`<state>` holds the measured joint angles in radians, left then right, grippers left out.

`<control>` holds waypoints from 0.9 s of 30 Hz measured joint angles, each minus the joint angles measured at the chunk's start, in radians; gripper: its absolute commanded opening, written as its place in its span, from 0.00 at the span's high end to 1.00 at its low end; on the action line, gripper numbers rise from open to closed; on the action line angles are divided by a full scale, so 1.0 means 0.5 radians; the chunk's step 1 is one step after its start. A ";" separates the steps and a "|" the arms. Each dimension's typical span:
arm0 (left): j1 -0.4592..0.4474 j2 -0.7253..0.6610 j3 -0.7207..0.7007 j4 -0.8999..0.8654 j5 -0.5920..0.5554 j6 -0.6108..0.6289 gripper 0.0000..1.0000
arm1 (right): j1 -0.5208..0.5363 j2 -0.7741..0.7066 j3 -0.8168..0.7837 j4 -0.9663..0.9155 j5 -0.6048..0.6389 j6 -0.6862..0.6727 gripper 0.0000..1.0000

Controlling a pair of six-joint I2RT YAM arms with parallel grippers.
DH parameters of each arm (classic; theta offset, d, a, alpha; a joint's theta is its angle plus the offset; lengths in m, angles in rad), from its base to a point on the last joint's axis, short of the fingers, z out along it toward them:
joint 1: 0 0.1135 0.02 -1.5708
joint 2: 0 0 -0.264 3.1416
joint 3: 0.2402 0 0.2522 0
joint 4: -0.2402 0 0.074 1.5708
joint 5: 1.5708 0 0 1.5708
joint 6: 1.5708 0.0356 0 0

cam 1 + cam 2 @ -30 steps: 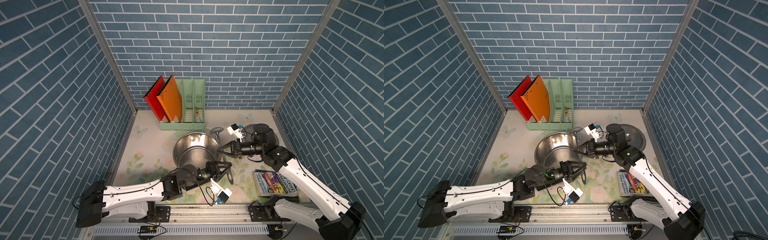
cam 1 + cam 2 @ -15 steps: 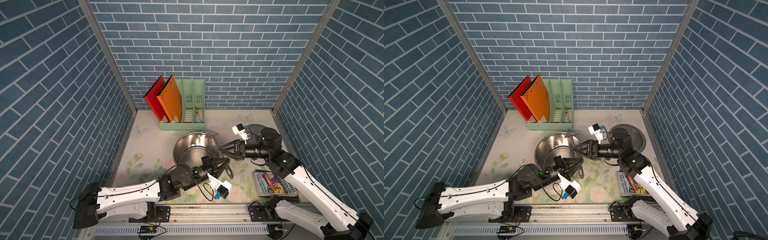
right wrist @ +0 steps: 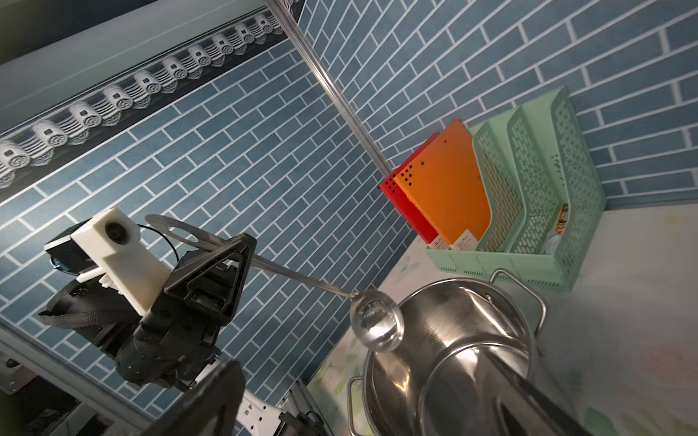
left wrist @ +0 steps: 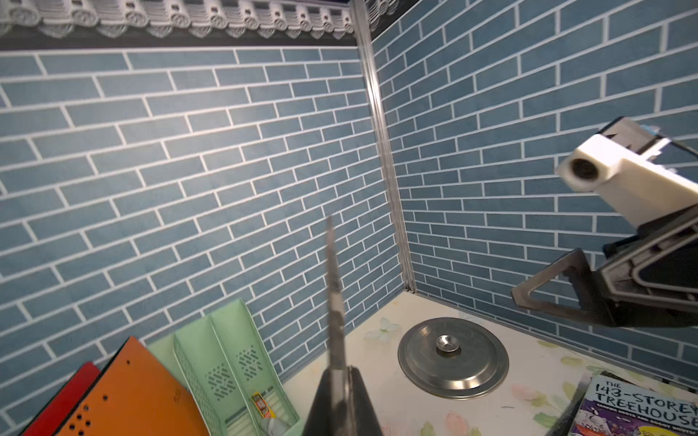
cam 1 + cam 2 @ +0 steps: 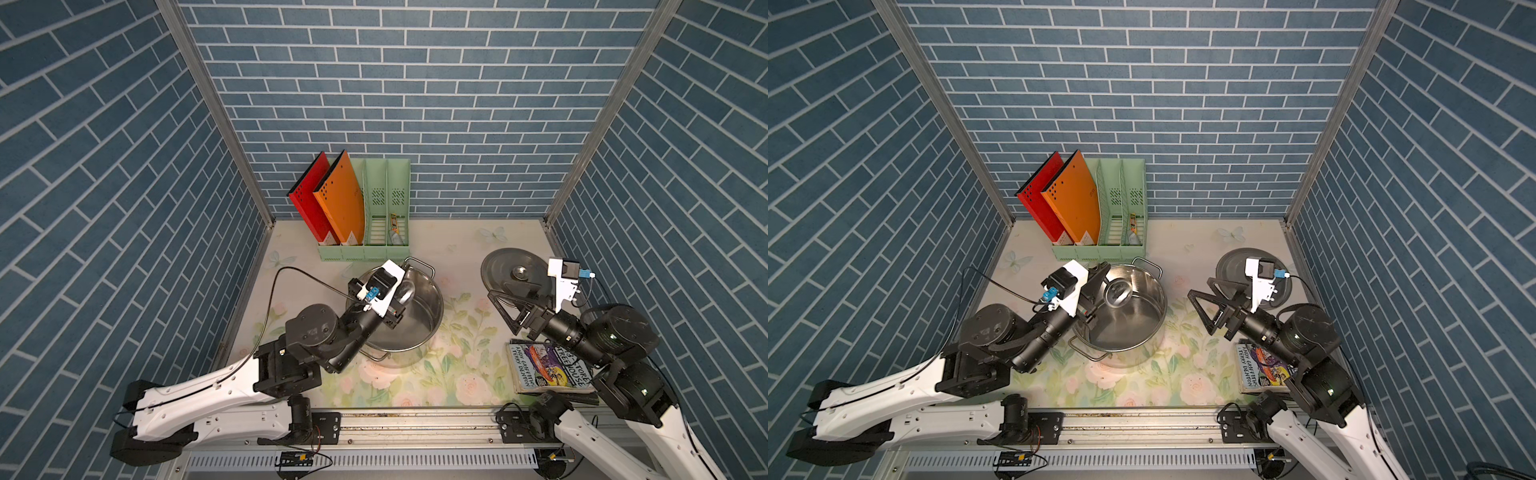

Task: Stir the soup with a spoon
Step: Stir the soup in the pan with a stick.

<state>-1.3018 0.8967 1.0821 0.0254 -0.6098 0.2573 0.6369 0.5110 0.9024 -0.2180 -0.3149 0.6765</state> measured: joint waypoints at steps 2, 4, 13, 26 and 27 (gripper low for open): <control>0.014 0.000 -0.005 -0.152 -0.105 -0.180 1.00 | 0.000 0.001 0.000 -0.027 0.104 -0.097 0.01; 0.054 0.018 -0.047 -0.227 -0.159 -0.317 1.00 | 0.000 0.014 0.000 -0.050 0.183 -0.175 0.00; 0.436 0.110 -0.516 -0.073 -0.211 -0.499 1.00 | 0.000 0.002 -0.156 0.018 0.266 -0.323 0.01; 0.710 0.316 -0.710 0.191 -0.151 -0.473 1.00 | 0.000 -0.134 -0.230 0.033 0.272 -0.323 0.01; 0.749 0.338 -0.710 0.220 -0.147 -0.466 1.00 | 0.000 -0.139 -0.232 0.032 0.272 -0.323 0.01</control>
<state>-0.9272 1.0657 0.7273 0.1356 -0.6834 0.0242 0.6369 0.4416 0.7864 -0.2020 -0.1787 0.5148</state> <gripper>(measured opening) 0.081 0.990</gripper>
